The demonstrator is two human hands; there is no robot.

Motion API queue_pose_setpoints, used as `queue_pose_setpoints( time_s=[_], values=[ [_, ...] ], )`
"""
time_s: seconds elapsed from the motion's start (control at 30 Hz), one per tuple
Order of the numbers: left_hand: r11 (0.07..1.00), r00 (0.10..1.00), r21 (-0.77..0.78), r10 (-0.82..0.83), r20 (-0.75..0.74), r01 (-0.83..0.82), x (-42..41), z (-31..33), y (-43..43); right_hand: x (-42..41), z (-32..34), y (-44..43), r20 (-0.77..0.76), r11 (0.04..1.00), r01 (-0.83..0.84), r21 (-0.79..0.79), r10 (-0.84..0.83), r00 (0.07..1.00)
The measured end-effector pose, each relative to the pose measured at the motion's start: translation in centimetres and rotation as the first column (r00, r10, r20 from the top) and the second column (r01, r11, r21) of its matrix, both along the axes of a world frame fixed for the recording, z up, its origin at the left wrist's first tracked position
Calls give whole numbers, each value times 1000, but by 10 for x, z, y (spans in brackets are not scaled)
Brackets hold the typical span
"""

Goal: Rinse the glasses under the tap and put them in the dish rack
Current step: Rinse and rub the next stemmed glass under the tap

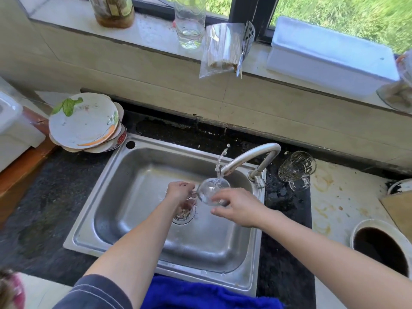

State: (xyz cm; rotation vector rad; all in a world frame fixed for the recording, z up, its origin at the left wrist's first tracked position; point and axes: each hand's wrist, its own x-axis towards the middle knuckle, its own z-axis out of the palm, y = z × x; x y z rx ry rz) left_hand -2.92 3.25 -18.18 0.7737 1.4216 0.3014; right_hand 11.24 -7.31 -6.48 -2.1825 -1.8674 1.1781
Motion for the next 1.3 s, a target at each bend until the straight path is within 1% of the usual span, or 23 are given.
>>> queue_pose_setpoints(
  time_s=[0.1, 0.13, 0.2, 0.27, 0.37, 0.47, 0.57, 0.63, 0.67, 0.73, 0.77, 0.8, 0.83, 0.87, 0.9, 0.93, 1.0, 1.07, 1.1, 1.17, 1.23, 1.27, 1.3],
  values=[
    [998, 998, -11, -67, -10, 67, 7, 7, -6, -1, 0, 16, 89, 988, 128, 88, -136, 987],
    [997, 998, -28, -65, -3, 65, 9, 8, -7, -7, 0, 21, 81, 978, 167, 126, -178, 981],
    [998, 999, -38, -50, 6, 50, 9, 9, -8, -13, -4, 21, 39, 973, 159, 169, -168, 985],
    [999, 999, -31, -33, 3, 33, 5, 6, -8, -8, -6, 16, -43, 972, 176, 155, -171, 984],
    [999, 1000, -43, -3, 22, 4, 5, 3, -13, -10, -6, 18, -181, 920, 369, 133, -343, 922],
    [993, 997, -111, 54, 62, -46, 4, 2, -14, -21, -8, 17, -190, 947, 296, 123, -270, 944],
    [989, 990, -103, 116, 76, -108, -1, 1, -10, -7, -7, 8, -235, 929, 371, 9, -359, 903],
    [988, 985, -12, 152, 76, -151, -1, -1, -10, 4, -6, 5, -256, 855, 514, -73, -514, 819],
    [987, 984, 31, 156, 91, -159, 0, -1, -10, 4, -5, 6, -336, 782, 593, -192, -620, 709],
    [990, 982, 51, 126, 141, -134, 3, 0, -12, -4, -1, 12, -450, 625, 651, -431, -774, 445],
    [994, 983, 28, 100, 156, -105, 5, 1, -13, -8, -1, 15, -467, 605, 662, -442, -785, 406],
    [997, 985, -10, 73, 158, -73, 6, 4, -13, -10, -6, 15, -468, 652, 663, -369, -746, 473],
    [997, 987, -63, 52, 151, -43, 5, 6, -12, -11, -10, 12, -437, 739, 627, -245, -662, 609],
    [992, 989, -124, 36, 145, -18, 3, 8, -11, -12, -11, 8, -372, 830, 546, -110, -544, 752],
    [983, 990, -185, 26, 139, 0, 1, 9, -9, -11, -12, 3, -312, 896, 444, 9, -419, 853],
    [974, 990, -228, 20, 137, 12, 0, 11, -7, -10, -11, -1, -284, 932, 348, 100, -309, 908],
    [975, 989, -221, 23, 143, 9, 2, 12, -7, -9, -10, -2, -208, 950, 239, 200, -198, 958],
    [984, 980, -161, 98, 173, -70, 6, 14, -8, -16, -7, 6, -57, 963, 204, 174, -197, 979],
    [981, 970, -147, 156, 189, -130, 8, 14, -8, -18, -7, 9, -22, 966, 213, 145, -213, 977],
    [964, 944, -133, 256, 208, -232, 6, 12, -5, -19, -11, 11, -86, 969, 229, 89, -221, 971],
    [954, 933, -127, 292, 212, -270, 0, 10, -2, -12, -7, 3, -135, 978, 193, 78, -181, 974],
    [952, 932, -129, 299, 207, -277, -3, 8, -2, -6, -7, 0, -93, 982, 157, 103, -147, 985],
    [950, 931, -135, 305, 199, -283, -5, 7, -2, -2, -5, -2, 13, 979, 98, 177, -101, 995]
  ],
)
